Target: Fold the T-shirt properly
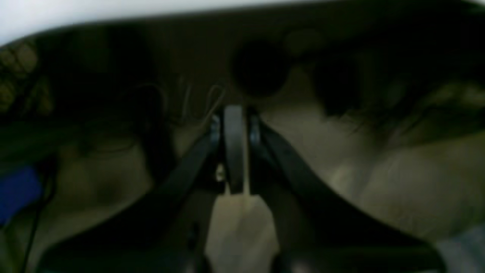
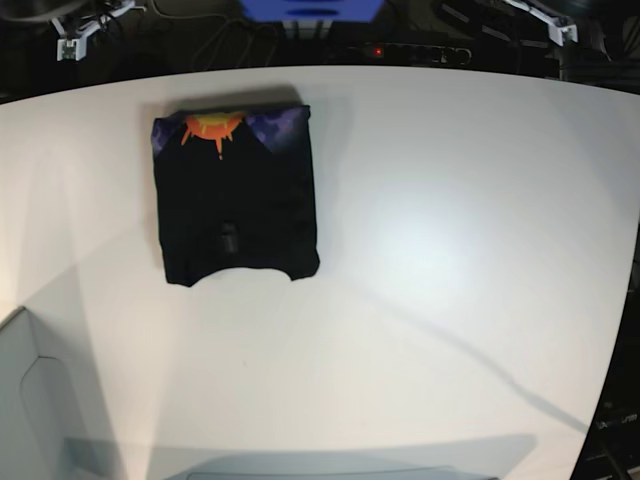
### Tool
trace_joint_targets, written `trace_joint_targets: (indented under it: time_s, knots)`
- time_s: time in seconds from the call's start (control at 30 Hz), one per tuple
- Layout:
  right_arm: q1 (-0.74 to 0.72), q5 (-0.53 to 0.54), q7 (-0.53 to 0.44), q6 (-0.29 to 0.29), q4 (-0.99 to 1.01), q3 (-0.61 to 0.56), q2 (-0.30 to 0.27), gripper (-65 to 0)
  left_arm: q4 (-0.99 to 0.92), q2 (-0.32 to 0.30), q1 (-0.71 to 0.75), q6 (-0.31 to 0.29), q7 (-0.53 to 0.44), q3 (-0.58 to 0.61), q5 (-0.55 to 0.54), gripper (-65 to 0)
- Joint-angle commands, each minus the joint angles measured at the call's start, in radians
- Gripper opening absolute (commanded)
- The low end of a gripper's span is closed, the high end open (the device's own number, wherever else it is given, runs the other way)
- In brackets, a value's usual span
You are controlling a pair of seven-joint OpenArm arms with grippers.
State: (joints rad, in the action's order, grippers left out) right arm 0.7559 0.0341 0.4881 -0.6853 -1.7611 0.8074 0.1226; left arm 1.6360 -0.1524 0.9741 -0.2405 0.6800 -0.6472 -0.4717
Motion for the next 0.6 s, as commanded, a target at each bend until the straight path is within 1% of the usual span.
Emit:
trace_joint_targets:
  time_s: [0.0, 0.1, 0.17, 0.23, 0.3, 0.4, 0.5, 0.57]
  knots:
    - [0.004, 0.007, -0.018, -0.013, 0.036, -0.004, -0.028, -65.0, -0.046, -0.025, 0.007, -0.001, -0.064, 0.028, -0.003, -65.0]
    - [-0.025, 0.005, -0.022, -0.013, 0.211, -0.033, -0.094, -65.0, -0.256, -0.072, -0.008, -0.001, -0.224, 0.185, -0.003, -65.0]
    - [-0.051, 0.003, -0.027, -0.013, 0.33, -0.058, -0.133, -65.0, -0.399, -0.1, -0.05, 0.003, -0.348, 0.295, -0.003, -65.0]
    - [-0.082, 0.003, -0.029, -0.013, 0.436, -0.084, -0.16, -65.0, -0.555, -0.109, -0.1, 0.005, -0.443, 0.37, -0.003, -65.0]
    - [-0.106, 0.003, -0.059, -0.013, 0.528, -0.113, -0.183, -65.0, -0.705, -0.108, -0.165, 0.005, -0.509, 0.425, -0.003, -65.0]
    - [-0.115, 0.002, -0.173, -0.013, 0.62, -0.176, -0.186, -65.0, -0.886, -0.105, -0.261, 0.003, -0.575, 0.495, -0.003, -65.0]
    - [-0.123, 0.002, -0.274, -0.013, 0.694, -0.267, -0.191, -65.0, -0.994, -0.105, -0.332, 0.008, -0.644, 0.583, -0.003, -65.0]
    - [-0.134, 0.002, -0.319, -0.009, 0.745, -0.346, -0.194, -65.0, -1.067, -0.105, -0.395, 0.01, -0.675, 0.639, -0.003, -65.0]
